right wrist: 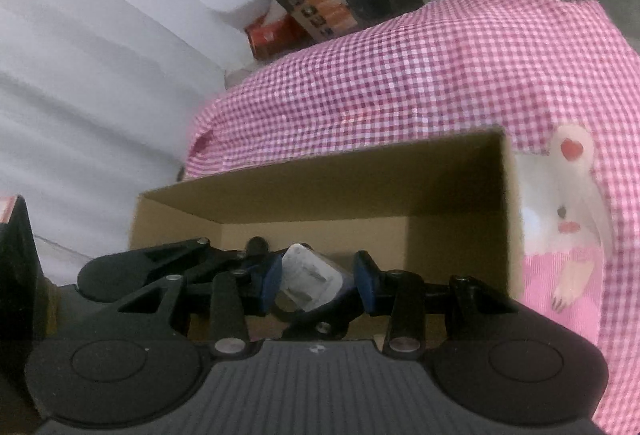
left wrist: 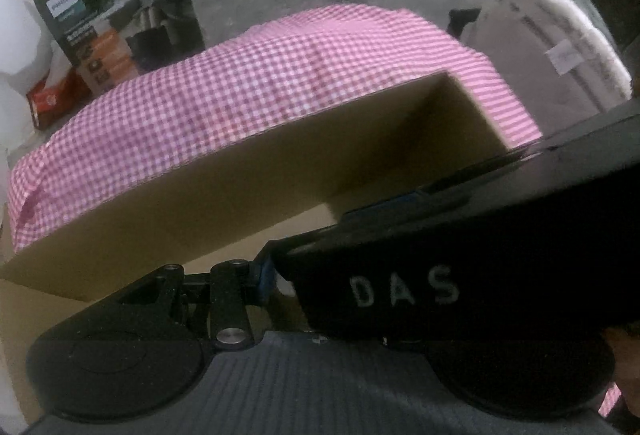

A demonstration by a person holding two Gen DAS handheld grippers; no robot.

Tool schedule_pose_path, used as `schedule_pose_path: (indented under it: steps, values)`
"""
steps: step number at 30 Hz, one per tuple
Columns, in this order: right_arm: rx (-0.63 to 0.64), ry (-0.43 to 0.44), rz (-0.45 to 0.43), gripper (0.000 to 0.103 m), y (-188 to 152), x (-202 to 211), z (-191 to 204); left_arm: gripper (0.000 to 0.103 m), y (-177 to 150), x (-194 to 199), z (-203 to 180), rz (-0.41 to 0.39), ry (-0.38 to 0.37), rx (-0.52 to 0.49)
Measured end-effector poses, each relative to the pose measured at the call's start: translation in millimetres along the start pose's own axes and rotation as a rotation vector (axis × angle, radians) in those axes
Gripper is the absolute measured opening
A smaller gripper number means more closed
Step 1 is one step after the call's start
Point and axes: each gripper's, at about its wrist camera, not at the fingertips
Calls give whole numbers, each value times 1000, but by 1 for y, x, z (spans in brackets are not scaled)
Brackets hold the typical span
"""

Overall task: Organize rigid objects
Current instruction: 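Lower the white charger into the box and open the right gripper, then withdraw the right gripper and move it to the gold-lidded jar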

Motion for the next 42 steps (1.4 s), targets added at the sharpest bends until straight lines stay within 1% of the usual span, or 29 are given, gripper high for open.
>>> schedule_pose_path:
  steps: [2,6,9,11,12,14,15,17,19,22,23,24,25,27,29,32,34,36,39,42]
  values:
    - [3,-6,14,41,4,-7,1,43,1,-6,6,8,-6,11]
    - [15,-17,18,41,9,-13,3,43,1,-7,11,-2,-10,23]
    - [29,-28,9,41,11,-13,7,46,2,-5,11,-1,-7,22]
    - [46,-35,-5,41,10,-11,11,54,4,-2,11,-4,-6,22]
    - [53,-35,-16,42,10,-8,13,55,4,0,12,-9,-8,23]
    - [65,-22,-44,43,8,0,17,62,2,10,10,-20,-13,25]
    - [69,-19,-59,43,8,4,20,64,0,14,9,-28,-14,26]
    - [86,-13,-107,43,2,22,25,69,-3,27,7,-45,-12,20]
    - [94,-4,-154,44,-6,42,28,72,-8,44,5,-67,-1,14]
    - [108,17,-233,45,-28,77,30,76,-19,75,6,-115,10,7]
    - [117,27,-261,60,-38,89,30,78,-25,87,6,-137,22,5]
    - [125,35,-291,78,-47,101,30,78,-30,96,6,-158,33,3]
    - [137,40,-323,82,-58,111,30,81,-38,110,5,-186,43,-1]
    - [173,35,-372,82,-79,128,33,86,-55,136,4,-244,57,-4]
    - [181,43,-408,83,-102,143,31,93,-76,158,4,-306,67,-4]
    - [168,91,-424,85,-137,157,25,98,-110,185,-1,-384,82,0]
    - [155,126,-422,88,-160,161,18,99,-138,196,-4,-419,101,9]
    - [133,148,-417,90,-182,161,12,100,-167,200,-10,-433,110,18]
    - [94,184,-378,89,-211,154,3,102,-202,198,-16,-443,113,31]
    - [57,221,-325,89,-236,141,-1,102,-235,181,-27,-420,100,36]
Point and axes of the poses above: each gripper's, at about its wrist camera, not at the fingertips, and x roughly against the way its jaws point, z to its left, y to its top, and after that the axes turned 7 degrees about -x, right-handed
